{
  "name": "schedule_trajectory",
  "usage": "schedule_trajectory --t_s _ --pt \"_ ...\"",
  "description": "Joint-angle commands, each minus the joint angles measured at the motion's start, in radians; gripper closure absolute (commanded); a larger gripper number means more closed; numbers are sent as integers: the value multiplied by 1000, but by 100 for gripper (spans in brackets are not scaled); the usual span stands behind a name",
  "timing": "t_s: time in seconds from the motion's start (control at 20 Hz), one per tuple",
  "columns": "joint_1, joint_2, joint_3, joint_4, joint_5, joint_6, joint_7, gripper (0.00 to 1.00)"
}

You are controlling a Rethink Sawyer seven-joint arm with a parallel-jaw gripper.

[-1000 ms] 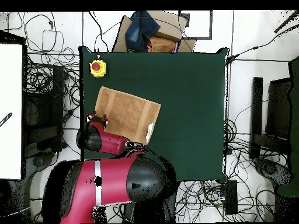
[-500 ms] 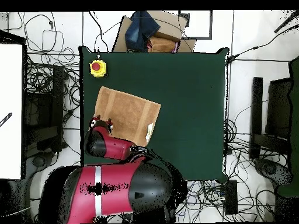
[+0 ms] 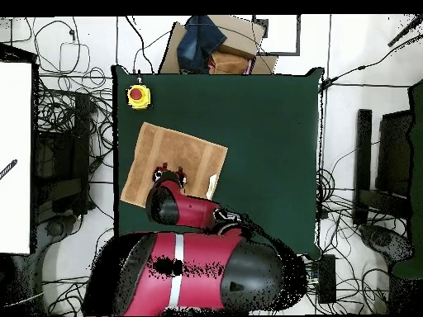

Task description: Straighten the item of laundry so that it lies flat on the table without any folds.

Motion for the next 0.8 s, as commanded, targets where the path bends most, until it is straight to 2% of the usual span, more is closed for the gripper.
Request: schedule_trajectory --t_s 0.05,0.3,0.6,0.8 --pt "0 68 -88 -49 -59 125 36 0" --pt "-16 136 -107 -76 -64 127 56 0" --pt "-25 154 -128 -67 -73 172 63 0" --pt "-37 181 -134 -112 -116 173 37 0"
